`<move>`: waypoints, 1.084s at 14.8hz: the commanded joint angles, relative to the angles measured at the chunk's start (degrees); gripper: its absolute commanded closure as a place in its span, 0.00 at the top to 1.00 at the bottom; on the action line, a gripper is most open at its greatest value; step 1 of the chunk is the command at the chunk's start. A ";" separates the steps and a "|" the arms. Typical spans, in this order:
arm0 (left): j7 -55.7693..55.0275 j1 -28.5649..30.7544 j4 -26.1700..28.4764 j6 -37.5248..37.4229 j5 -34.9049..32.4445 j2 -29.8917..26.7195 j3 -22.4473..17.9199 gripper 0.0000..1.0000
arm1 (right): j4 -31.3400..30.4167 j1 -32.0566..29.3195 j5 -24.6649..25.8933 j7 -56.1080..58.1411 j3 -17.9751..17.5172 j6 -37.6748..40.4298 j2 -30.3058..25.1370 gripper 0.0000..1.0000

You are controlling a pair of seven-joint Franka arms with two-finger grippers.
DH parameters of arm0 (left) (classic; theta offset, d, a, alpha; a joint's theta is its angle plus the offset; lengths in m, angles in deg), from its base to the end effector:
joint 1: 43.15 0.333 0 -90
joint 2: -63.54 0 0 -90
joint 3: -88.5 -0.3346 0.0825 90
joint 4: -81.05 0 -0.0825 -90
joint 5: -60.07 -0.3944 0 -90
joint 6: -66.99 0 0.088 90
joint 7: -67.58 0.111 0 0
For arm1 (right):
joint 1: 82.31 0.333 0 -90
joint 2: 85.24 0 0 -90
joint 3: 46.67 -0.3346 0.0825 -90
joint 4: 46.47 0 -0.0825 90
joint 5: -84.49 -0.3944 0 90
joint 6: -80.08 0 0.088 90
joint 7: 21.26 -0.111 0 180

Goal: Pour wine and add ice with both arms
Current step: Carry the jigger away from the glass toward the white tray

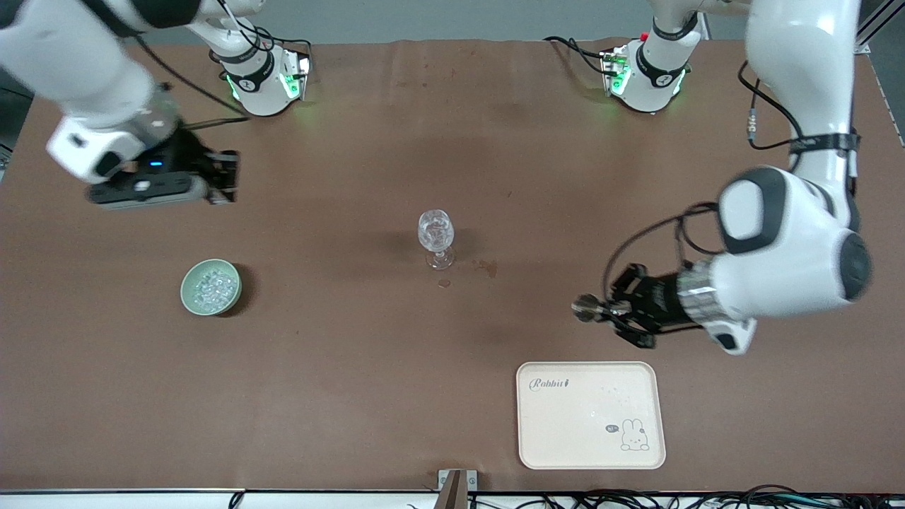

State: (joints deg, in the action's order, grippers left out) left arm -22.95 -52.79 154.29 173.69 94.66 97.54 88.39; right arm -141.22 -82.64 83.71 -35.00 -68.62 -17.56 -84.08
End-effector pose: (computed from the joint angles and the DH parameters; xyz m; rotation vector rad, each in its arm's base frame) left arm 0.7298 -0.1695 0.4280 1.8941 1.9398 -0.6232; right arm 0.5404 0.2134 0.5999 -3.1045 -0.2110 -0.0370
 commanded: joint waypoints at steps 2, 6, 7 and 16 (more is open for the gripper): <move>11.06 6.81 -0.46 2.45 8.81 4.57 0.63 0.01 | -0.35 -0.89 0.51 -12.24 -9.75 -7.97 6.91 0.03; 17.05 9.12 -0.55 9.91 21.53 9.93 0.72 0.01 | -0.35 -0.54 5.77 -22.45 -17.75 -14.41 14.20 0.03; 17.75 9.03 -0.55 12.11 25.14 11.34 0.72 0.01 | -0.35 -0.37 8.40 -25.60 -19.60 -15.03 16.05 0.03; 33.03 9.64 -0.64 15.82 50.00 20.48 0.72 0.01 | 0.79 5.16 21.59 -40.65 -24.89 -19.42 28.44 0.04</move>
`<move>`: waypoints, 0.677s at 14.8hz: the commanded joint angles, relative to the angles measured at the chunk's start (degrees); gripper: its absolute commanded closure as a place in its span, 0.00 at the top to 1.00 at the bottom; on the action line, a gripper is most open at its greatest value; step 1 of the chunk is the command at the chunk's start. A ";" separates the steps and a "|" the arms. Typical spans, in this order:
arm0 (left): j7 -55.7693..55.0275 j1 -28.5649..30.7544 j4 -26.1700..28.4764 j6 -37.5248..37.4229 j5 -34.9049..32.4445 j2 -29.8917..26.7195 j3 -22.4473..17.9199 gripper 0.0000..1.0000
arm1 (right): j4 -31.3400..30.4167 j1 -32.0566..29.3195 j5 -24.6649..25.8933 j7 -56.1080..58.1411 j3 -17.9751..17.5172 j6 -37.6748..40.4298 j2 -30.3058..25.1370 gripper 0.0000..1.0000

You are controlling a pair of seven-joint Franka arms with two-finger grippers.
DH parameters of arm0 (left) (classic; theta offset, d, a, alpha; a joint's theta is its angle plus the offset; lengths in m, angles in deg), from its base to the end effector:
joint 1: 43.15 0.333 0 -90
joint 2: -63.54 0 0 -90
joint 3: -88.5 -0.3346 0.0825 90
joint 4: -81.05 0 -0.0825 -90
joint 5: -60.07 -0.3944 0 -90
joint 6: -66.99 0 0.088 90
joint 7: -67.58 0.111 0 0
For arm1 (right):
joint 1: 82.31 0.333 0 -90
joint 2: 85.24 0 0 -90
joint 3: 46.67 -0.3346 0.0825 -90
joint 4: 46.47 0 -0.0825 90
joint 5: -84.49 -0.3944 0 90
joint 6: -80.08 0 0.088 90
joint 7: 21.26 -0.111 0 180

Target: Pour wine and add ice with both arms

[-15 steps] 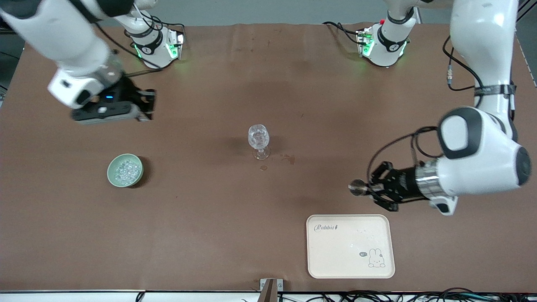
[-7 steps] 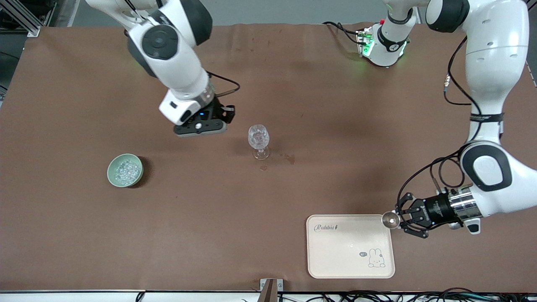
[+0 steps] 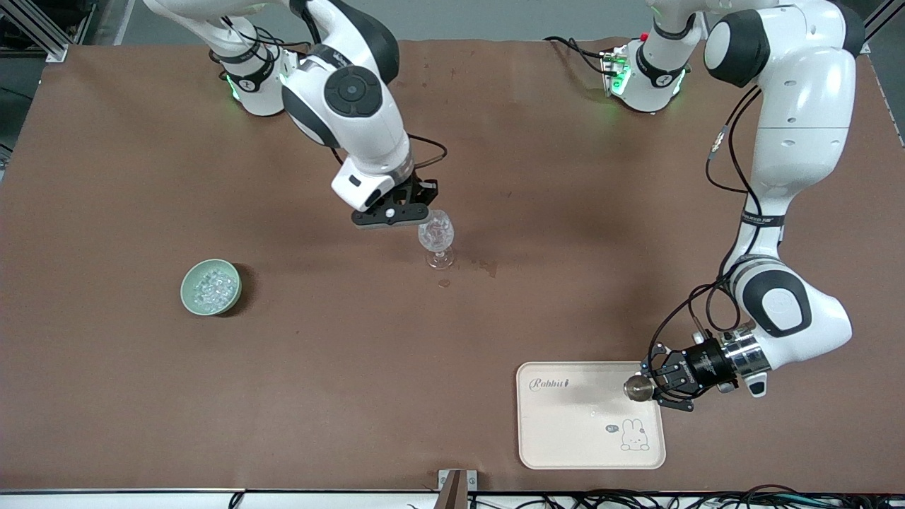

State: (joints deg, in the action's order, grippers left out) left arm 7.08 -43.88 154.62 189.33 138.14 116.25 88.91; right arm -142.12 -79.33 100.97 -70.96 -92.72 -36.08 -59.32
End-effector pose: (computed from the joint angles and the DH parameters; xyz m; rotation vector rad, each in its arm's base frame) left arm 0.7841 -0.0598 0.2166 1.2359 1.7245 -0.7241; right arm 0.5002 0.4500 0.4205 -3.0626 -0.0780 0.0147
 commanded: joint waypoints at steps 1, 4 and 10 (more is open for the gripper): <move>4.94 0.82 -0.97 0.18 9.70 2.57 0.20 0.01 | 2.65 2.38 6.00 -6.18 -0.80 -0.82 4.91 0.04; 9.51 0.82 -2.71 0.18 15.78 5.82 0.20 0.01 | 3.10 2.82 7.25 -6.72 -0.80 -0.91 6.24 0.05; 11.63 0.47 -4.13 0.18 22.38 10.22 0.29 0.01 | 4.68 3.53 7.60 -6.81 -0.71 -0.82 7.47 0.67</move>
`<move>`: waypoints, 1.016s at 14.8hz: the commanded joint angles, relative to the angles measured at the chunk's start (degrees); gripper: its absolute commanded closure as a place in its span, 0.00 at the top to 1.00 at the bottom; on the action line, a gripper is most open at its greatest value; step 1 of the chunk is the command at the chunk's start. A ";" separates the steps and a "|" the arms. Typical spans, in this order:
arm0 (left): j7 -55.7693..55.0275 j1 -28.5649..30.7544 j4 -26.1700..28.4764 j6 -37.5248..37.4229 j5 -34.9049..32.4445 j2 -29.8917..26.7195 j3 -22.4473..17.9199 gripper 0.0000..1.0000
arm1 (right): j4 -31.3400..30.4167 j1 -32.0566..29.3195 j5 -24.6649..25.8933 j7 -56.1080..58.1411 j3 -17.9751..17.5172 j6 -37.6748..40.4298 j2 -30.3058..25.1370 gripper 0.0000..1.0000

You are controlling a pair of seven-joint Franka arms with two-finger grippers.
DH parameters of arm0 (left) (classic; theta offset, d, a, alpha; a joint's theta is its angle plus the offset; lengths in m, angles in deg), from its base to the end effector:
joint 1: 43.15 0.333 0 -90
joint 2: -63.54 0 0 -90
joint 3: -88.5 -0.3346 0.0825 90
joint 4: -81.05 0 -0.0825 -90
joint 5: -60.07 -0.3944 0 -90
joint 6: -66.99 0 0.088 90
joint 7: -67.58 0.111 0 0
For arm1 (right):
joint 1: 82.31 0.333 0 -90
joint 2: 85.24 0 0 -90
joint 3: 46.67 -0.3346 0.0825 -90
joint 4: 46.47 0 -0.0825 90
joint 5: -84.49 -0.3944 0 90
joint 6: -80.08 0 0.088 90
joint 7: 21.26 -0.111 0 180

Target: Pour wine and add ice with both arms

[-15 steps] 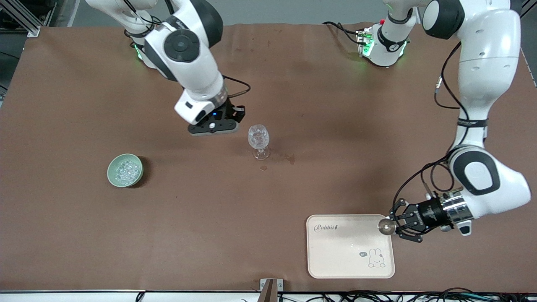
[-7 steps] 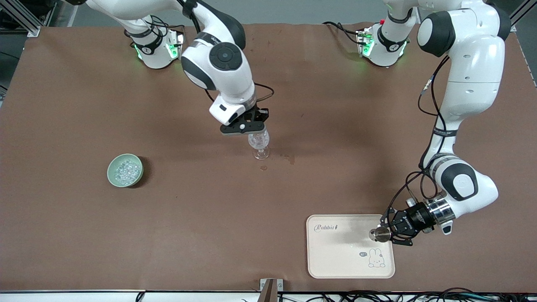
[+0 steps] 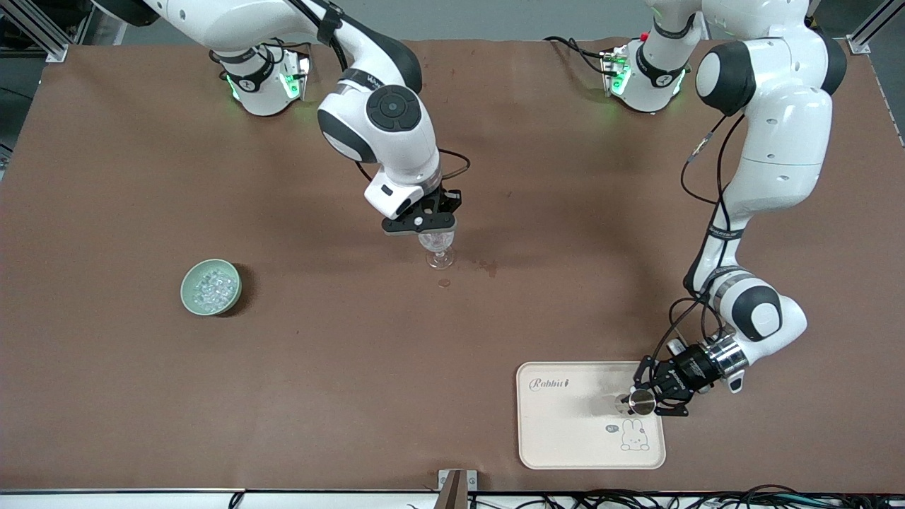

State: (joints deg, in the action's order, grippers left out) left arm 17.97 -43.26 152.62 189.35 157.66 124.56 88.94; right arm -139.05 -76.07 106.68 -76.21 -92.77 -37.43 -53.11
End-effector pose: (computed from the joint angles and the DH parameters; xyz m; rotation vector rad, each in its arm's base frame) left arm 0.7812 -0.0520 0.1311 0.9689 1.6525 -0.7381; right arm 0.5014 0.4796 0.3887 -3.0671 -0.0573 0.0006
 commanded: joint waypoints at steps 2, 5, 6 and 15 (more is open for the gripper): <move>2.67 -0.59 -2.13 0.16 4.79 2.36 0.18 0.01 | 2.31 -0.09 2.50 -1.47 -0.65 0.87 1.17 1.00; 4.87 -0.76 -2.05 0.16 5.15 3.32 0.17 0.05 | 3.81 -0.35 2.42 -1.30 -0.74 1.23 0.39 1.00; 5.57 -0.85 -2.04 0.16 5.15 3.50 0.17 0.08 | 4.07 -0.52 2.33 -1.30 -0.74 1.31 -0.31 1.00; 5.93 -2.52 -1.52 2.79 3.75 2.71 -0.44 1.00 | 4.87 -1.93 -0.12 10.45 12.77 14.40 -17.36 1.00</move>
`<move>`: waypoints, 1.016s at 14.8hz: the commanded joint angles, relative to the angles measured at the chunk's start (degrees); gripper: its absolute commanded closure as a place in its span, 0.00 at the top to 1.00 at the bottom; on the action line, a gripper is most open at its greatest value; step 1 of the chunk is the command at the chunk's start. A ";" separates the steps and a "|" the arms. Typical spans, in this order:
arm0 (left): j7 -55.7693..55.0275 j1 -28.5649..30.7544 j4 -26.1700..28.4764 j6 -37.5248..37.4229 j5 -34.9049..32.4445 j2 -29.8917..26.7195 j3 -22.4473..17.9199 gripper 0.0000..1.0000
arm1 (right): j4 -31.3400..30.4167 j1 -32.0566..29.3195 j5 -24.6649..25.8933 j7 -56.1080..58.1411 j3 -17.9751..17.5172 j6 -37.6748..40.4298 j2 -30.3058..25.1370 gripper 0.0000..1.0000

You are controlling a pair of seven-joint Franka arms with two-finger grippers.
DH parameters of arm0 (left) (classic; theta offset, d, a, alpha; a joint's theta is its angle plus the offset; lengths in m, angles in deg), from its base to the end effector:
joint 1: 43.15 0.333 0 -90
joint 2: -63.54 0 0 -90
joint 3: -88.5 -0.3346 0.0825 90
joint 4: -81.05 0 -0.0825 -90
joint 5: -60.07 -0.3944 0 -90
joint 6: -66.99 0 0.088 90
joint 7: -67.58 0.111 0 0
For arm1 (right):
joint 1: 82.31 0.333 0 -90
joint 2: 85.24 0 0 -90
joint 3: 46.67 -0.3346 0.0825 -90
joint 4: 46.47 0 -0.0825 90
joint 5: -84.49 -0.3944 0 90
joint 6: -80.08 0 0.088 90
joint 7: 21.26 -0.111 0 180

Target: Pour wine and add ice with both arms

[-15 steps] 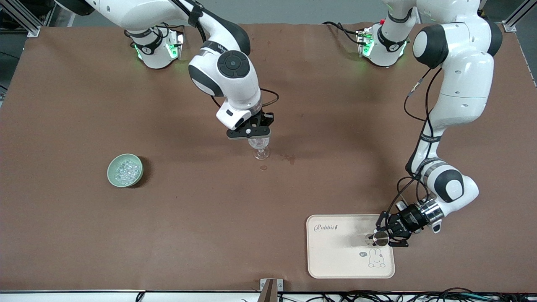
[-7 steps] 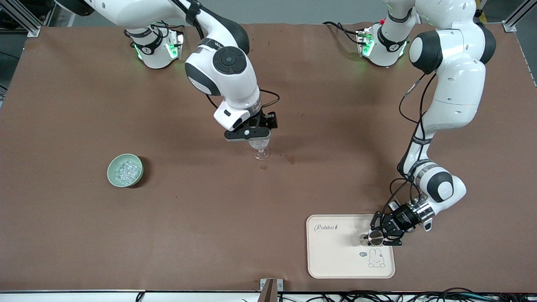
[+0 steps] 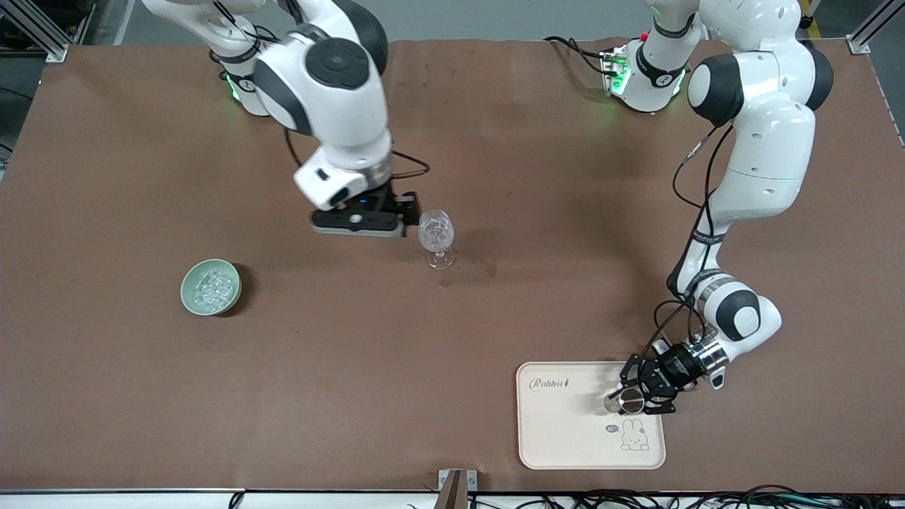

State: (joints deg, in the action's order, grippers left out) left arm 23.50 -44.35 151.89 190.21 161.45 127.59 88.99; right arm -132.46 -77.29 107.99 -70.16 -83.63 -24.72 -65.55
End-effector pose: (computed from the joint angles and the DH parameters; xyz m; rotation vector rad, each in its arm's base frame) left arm 0.7747 -0.0647 0.0971 0.9729 1.6283 -0.7025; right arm 0.5575 0.3772 0.5205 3.0301 -0.0913 0.2715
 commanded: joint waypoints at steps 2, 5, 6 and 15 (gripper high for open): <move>-0.29 -1.43 -0.62 2.30 -4.93 -2.25 -1.01 1.00 | -1.81 -0.45 -10.71 11.78 12.74 1.71 -9.56 1.00; -2.48 -0.56 -0.18 2.21 -24.41 -7.17 -2.25 1.00 | -2.34 -0.62 -18.05 22.60 24.45 4.15 -14.76 1.00; -5.28 -0.38 0.09 2.21 -29.78 -8.14 -2.25 1.00 | -2.34 -0.80 -18.40 24.19 26.92 5.91 -15.38 1.00; -9.70 -0.90 0.26 -2.35 -79.45 -20.26 -1.54 1.00 | -10.60 -5.81 -19.46 38.34 40.37 8.12 -23.12 1.00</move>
State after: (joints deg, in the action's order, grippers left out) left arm 13.46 -44.30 150.07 189.25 88.92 111.54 87.58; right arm -139.29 -81.82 90.28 -35.02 -45.21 -16.01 -85.80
